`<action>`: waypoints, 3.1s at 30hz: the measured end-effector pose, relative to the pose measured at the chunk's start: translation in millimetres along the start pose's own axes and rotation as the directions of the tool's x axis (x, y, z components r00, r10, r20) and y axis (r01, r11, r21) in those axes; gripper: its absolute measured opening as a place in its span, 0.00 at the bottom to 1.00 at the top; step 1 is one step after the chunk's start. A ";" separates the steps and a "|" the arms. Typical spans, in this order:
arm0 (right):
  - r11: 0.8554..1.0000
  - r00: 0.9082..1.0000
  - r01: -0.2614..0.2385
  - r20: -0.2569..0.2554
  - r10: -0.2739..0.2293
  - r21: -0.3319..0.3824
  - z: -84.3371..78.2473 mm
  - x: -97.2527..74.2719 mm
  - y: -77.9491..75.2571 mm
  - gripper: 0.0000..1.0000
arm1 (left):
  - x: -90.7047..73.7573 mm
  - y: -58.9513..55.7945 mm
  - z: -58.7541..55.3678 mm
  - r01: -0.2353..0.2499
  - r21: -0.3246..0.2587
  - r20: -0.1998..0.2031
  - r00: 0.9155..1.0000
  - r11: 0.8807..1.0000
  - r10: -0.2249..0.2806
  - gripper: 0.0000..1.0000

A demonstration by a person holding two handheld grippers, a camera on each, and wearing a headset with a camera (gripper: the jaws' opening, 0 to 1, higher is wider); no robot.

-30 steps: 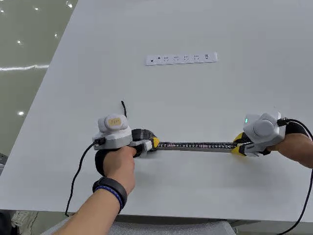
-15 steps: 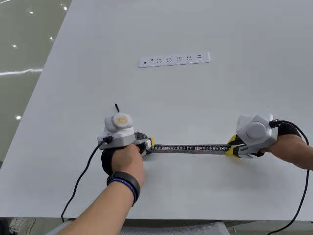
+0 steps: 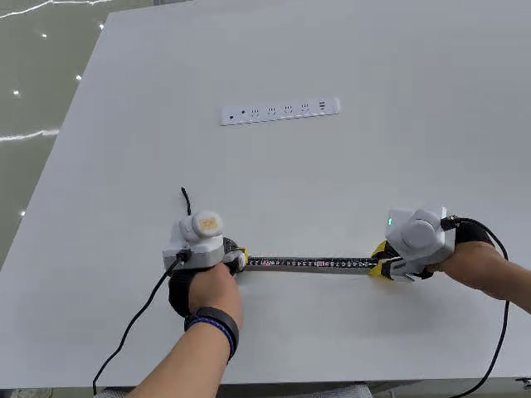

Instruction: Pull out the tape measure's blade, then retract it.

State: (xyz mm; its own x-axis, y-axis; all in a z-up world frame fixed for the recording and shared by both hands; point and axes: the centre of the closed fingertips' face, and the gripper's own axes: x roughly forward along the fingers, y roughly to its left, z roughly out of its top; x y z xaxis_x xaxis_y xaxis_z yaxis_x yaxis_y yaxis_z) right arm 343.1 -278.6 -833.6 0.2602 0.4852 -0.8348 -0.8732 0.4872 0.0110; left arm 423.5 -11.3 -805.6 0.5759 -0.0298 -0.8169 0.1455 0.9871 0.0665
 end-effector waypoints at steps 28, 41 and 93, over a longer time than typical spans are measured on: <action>1.000 0.999 0.004 0.042 -0.004 0.016 0.3 0.1 6.4 0.15 | -1.8 0.4 1.2 -0.012 -0.089 -0.050 0.999 0.996 0.007 0.60; 0.999 0.999 0.004 0.052 -0.002 -0.035 7.2 5.7 7.0 0.15 | -6.2 -0.3 0.4 -0.011 -0.078 -0.034 0.999 0.997 0.008 0.59; 0.995 0.996 -0.030 0.082 0.038 -0.095 67.7 44.9 29.1 0.15 | -2.1 1.8 1.0 0.033 -0.064 -0.026 0.999 0.997 -0.035 0.59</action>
State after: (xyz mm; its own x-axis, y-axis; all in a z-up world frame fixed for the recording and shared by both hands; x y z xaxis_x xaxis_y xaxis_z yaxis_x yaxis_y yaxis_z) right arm 357.3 -193.5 -833.5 0.2599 0.5608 -0.7861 -0.9158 0.4013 -0.0165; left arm 423.3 -9.6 -803.2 0.5490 -0.0600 -0.8336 0.1128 0.9936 0.0028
